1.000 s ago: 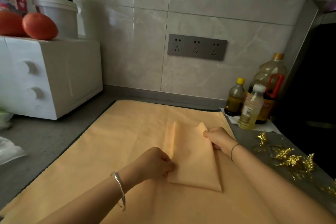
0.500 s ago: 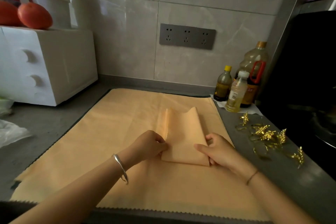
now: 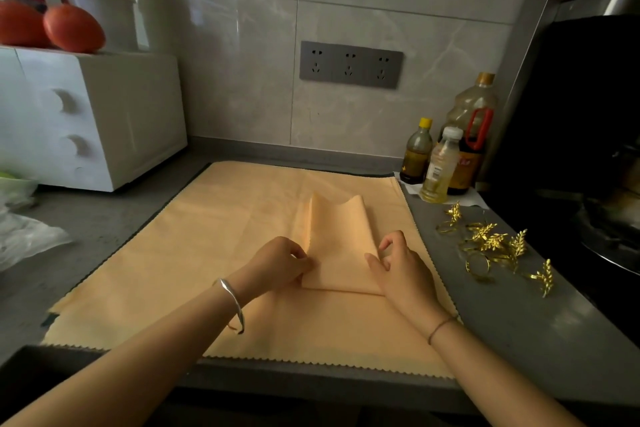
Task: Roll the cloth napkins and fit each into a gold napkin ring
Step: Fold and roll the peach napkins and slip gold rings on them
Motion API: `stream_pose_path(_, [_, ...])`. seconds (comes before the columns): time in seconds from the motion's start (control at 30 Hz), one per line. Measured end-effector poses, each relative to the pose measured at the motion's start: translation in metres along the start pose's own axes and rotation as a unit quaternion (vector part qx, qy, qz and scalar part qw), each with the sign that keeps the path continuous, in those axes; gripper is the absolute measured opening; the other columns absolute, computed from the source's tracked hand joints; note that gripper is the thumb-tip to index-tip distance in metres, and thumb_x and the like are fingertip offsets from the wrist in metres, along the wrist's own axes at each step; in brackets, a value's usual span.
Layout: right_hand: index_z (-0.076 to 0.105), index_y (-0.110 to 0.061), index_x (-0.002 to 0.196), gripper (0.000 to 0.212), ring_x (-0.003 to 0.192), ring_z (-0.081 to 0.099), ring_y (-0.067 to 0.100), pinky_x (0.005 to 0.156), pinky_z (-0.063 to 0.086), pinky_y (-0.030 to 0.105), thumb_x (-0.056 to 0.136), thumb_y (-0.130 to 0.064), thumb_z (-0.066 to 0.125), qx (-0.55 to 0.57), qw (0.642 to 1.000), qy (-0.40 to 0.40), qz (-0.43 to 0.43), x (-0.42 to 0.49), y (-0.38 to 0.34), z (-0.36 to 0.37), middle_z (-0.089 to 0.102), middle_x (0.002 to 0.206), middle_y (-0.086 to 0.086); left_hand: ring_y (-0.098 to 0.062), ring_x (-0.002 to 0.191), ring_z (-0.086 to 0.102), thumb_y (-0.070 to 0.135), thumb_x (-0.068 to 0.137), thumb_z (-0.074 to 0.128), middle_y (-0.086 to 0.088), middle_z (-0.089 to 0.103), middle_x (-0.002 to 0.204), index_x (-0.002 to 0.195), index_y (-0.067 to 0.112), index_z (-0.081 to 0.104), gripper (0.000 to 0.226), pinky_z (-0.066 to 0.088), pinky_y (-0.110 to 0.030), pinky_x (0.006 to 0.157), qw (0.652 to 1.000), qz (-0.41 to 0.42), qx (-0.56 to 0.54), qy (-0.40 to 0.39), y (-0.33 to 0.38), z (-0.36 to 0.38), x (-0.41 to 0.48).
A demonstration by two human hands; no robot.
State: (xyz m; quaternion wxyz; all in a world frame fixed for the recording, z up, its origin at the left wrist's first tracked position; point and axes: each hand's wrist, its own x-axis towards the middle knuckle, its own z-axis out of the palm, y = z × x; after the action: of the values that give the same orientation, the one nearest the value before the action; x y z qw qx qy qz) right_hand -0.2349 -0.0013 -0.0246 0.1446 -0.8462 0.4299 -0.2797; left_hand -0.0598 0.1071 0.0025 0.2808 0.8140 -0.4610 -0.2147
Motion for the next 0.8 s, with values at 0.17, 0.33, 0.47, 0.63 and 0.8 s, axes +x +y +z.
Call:
stream_pose_path(0.17, [0.048,-0.019,0.121,0.029,0.094,0.054,0.013,0.072,0.043,0.025,0.096,-0.034,0.045,0.016,0.994,0.049,-0.1,-0.004,0.001,-0.007,0.055,0.106,-0.005,-0.021,0.111,0.049,0.044,0.09,0.051,-0.003,0.05,0.126,0.133,0.019,0.038,0.051,0.043,-0.031,0.092,0.967,0.108,0.204,0.11,0.001,0.007,-0.014])
stream_pose_path(0.33, [0.016,-0.028,0.149,0.049,0.141,-0.009,0.0,0.116,-0.005,0.028,0.102,-0.04,0.019,-0.068,0.967,-0.184,-0.165,-0.01,-0.006,0.0,0.001,0.157,-0.015,-0.016,0.145,-0.009,0.04,0.101,0.02,0.005,-0.005,0.158,0.15,0.027,0.0,0.054,-0.007,-0.032,0.115,0.917,0.252,0.308,0.005,-0.001,0.017,-0.012])
stream_pose_path(0.47, [-0.005,-0.031,0.15,0.064,0.138,-0.02,-0.002,0.115,-0.012,0.03,0.094,-0.058,0.012,-0.116,0.94,-0.276,-0.166,-0.008,-0.002,-0.004,-0.013,0.156,-0.014,-0.01,0.144,-0.009,0.041,0.101,0.011,0.005,-0.007,0.157,0.15,0.026,-0.005,0.053,-0.007,-0.028,0.114,0.941,0.195,0.267,-0.075,-0.009,0.022,-0.012])
stream_pose_path(0.63, [-0.003,-0.021,0.151,0.072,0.144,-0.009,0.007,0.117,-0.006,0.028,0.095,-0.054,0.028,-0.212,0.907,-0.293,-0.215,-0.005,-0.002,-0.024,-0.008,0.158,-0.004,-0.01,0.143,-0.011,0.056,0.095,0.012,0.002,-0.013,0.157,0.149,0.018,-0.009,0.069,-0.005,-0.029,0.117,0.94,0.167,0.269,-0.128,-0.006,0.012,-0.009])
stream_pose_path(0.8, [0.022,-0.022,0.149,0.057,0.143,0.016,0.01,0.112,0.01,0.019,0.095,-0.03,0.039,-0.186,0.924,-0.26,-0.212,0.006,-0.007,-0.03,0.017,0.157,-0.003,-0.012,0.145,-0.002,0.07,0.087,0.029,0.003,-0.003,0.158,0.151,0.022,-0.001,0.085,-0.002,-0.029,0.115,0.936,0.176,0.276,-0.131,-0.001,0.003,-0.01])
